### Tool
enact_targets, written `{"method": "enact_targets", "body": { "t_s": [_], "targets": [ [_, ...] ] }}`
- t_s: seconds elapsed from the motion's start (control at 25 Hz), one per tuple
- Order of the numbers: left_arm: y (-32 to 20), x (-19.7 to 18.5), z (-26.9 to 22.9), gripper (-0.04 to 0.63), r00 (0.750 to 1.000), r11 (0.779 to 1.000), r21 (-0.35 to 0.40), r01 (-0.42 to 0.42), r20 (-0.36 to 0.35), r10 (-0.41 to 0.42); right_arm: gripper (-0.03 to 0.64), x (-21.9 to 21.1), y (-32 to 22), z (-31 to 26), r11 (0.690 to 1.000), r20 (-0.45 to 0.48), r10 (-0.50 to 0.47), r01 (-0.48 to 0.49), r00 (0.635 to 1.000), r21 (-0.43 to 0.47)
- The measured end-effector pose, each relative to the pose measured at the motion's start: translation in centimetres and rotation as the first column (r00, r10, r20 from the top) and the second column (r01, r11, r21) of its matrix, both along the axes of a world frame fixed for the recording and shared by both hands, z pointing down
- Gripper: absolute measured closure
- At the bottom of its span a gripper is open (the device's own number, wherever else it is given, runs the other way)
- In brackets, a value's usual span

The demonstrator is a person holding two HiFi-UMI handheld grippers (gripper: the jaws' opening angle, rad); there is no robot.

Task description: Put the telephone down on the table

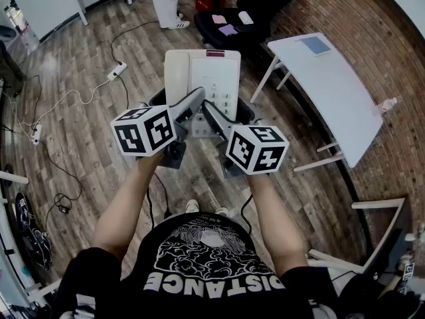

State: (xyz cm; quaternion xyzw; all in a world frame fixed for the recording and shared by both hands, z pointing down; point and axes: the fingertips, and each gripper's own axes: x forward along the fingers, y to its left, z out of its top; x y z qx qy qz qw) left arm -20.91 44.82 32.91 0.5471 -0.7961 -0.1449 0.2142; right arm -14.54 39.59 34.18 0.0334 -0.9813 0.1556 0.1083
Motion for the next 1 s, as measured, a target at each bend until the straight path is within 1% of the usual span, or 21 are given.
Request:
{"method": "enact_targets", "body": {
  "t_s": [0.28,0.56,0.68,1.0],
  "targets": [
    [-0.4,-0.2,0.3,0.199,1.000,1.000,0.005,-0.028,0.004,0.028,0.284,-0.1,-0.2,0.3,1.000,0.006,0.027,-0.027,1.000,0.003],
    [-1.9,-0.6,0.8,0.199,0.994,0.994,0.010,-0.106,-0.016,0.106,0.285,-0.1,-1.2,0.6,0.994,-0.004,0.111,-0.111,0.994,0.007],
    [-4.6,0.1,1.1,0.199,0.989,0.989,0.004,-0.146,-0.014,0.146,0.284,0.9,-3.6,0.9,0.989,-0.004,0.151,-0.151,0.989,0.000],
    [-14.1,2.0,1.6,0.199,0.970,0.970,-0.025,-0.243,-0.025,0.243,0.284,3.1,-12.4,1.5,0.969,-0.011,0.247,-0.247,0.969,-0.029]
  ]
}}
